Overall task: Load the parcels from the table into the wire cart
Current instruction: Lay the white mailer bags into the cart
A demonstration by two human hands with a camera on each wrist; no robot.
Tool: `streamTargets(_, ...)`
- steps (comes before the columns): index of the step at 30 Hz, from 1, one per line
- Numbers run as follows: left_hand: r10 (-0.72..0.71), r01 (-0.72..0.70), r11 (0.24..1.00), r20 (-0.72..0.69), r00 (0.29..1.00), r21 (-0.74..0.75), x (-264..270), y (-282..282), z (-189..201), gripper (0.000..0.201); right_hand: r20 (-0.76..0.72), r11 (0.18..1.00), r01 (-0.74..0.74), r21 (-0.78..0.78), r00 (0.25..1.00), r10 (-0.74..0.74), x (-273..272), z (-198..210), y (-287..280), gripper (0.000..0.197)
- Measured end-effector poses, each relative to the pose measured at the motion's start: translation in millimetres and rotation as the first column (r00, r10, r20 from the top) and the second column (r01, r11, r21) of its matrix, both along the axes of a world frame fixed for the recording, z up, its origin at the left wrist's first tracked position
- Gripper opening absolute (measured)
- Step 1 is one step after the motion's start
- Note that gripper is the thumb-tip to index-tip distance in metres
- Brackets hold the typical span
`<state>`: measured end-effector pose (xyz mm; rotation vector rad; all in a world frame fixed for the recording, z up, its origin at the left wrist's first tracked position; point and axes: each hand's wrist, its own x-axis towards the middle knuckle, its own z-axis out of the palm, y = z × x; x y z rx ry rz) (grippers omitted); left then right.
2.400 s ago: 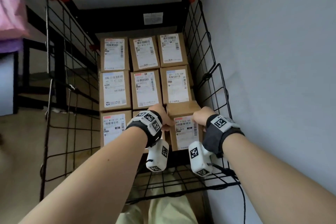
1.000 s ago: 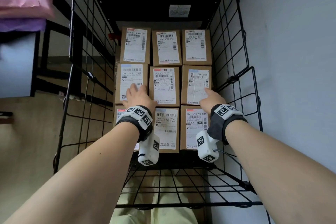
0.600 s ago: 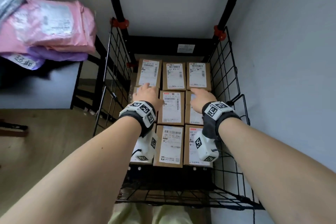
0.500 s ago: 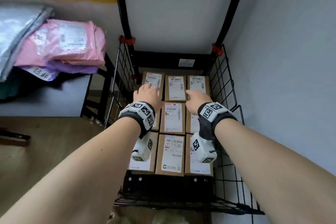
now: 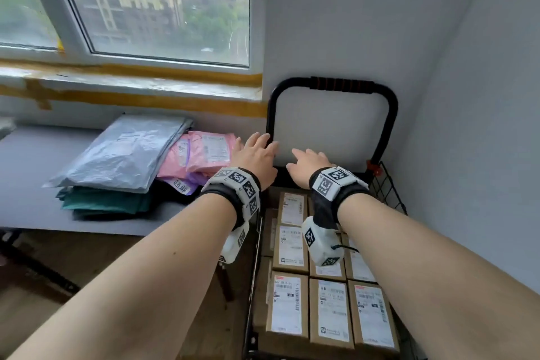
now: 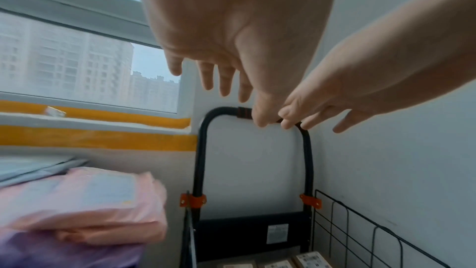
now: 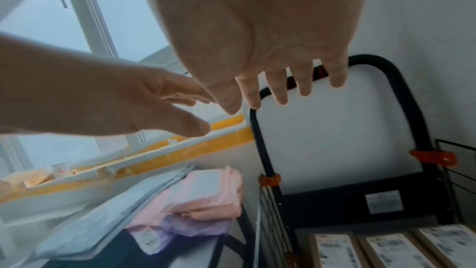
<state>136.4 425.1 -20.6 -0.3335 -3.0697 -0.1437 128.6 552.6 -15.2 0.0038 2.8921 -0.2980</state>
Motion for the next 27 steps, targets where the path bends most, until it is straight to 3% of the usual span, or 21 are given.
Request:
streamTargets(8,0.077,-0.078,0.997,-0.027,0.997,-0.008,47,-139,32,0.061,-0.042,0.997,-0.074,-0.012,0.996,0.073,33,35,-144,0.049)
streamTargets(15,0.181,-0.180,0.983,0.026,0.983,-0.036,80,-255,29,0.061,-0.072,0.974,-0.216,0.065,0.973,0.220,57,46,-255,0.044)
streamTargets(18,0.234,-0.229,0.971,0.075,0.969,-0.071,91,-296,23,0.060,-0.092,0.960,-0.261,0.102,0.958,0.270,63,44,-289,0.048)
streamTargets(27,0.326,-0.320,0.945,0.132,0.936,-0.066,81,-370,-1,0.058,0.042,0.951,-0.303,0.056,0.953,0.301,33,13,-342,0.049)
